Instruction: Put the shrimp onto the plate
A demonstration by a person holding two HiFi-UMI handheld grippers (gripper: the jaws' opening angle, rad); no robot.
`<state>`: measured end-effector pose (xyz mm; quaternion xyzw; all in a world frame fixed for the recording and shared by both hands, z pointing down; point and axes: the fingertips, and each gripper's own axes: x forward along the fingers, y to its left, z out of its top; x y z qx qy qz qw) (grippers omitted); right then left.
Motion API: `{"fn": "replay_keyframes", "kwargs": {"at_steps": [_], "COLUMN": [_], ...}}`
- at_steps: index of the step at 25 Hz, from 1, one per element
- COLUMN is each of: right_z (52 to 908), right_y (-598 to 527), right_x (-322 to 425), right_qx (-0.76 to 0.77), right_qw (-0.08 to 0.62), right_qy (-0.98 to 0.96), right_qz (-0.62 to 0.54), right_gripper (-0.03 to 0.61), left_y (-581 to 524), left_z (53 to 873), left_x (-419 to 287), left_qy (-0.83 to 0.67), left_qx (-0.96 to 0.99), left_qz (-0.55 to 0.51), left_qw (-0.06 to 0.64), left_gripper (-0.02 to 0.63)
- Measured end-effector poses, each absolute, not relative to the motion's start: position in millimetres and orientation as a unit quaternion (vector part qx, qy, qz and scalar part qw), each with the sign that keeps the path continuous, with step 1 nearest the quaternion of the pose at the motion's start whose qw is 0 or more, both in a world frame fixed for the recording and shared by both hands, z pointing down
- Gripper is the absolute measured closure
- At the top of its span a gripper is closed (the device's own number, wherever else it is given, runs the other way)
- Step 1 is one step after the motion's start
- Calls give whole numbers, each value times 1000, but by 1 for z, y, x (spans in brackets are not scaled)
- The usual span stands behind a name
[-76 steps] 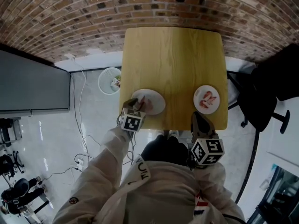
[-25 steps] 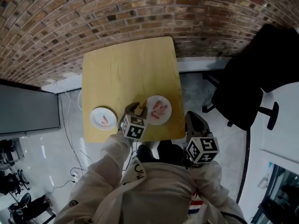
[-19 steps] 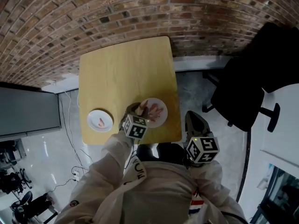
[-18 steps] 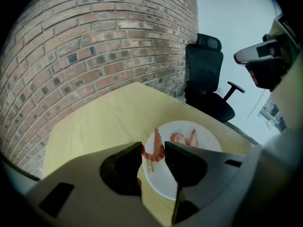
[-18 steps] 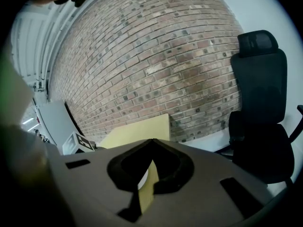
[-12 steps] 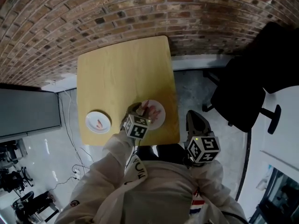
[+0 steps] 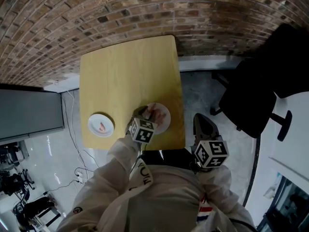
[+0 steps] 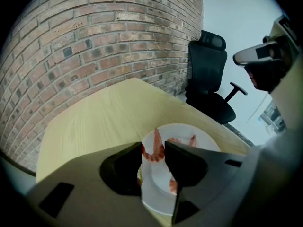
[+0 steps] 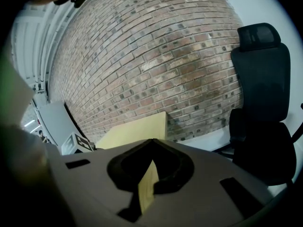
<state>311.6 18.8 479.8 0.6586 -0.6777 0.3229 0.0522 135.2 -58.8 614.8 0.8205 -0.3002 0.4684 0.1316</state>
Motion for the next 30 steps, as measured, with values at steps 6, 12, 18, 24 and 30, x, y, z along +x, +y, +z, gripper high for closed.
{"fn": "replay_keyframes", "kwargs": {"at_steps": [6, 12, 18, 24, 30], "right_z": [481, 481, 481, 481, 481], "right_y": [18, 18, 20, 23, 26], "right_x": [310, 306, 306, 304, 304], "right_qx": [653, 650, 648, 648, 648], "right_qw": [54, 55, 54, 54, 54], "right_qy": [-683, -687, -687, -688, -688], "right_qz": [323, 322, 323, 324, 324], "right_gripper": [555, 555, 555, 555, 555], "left_y": [-58, -56, -55, -54, -53], "left_z": [615, 615, 615, 612, 613], "left_x": [135, 130, 129, 129, 127], "left_qy": [-301, -307, -310, -311, -316], "left_qx": [819, 818, 818, 820, 819], "left_qz": [470, 464, 459, 455, 451], "left_qw": [131, 142, 153, 155, 160], "left_gripper": [460, 459, 459, 459, 459]}}
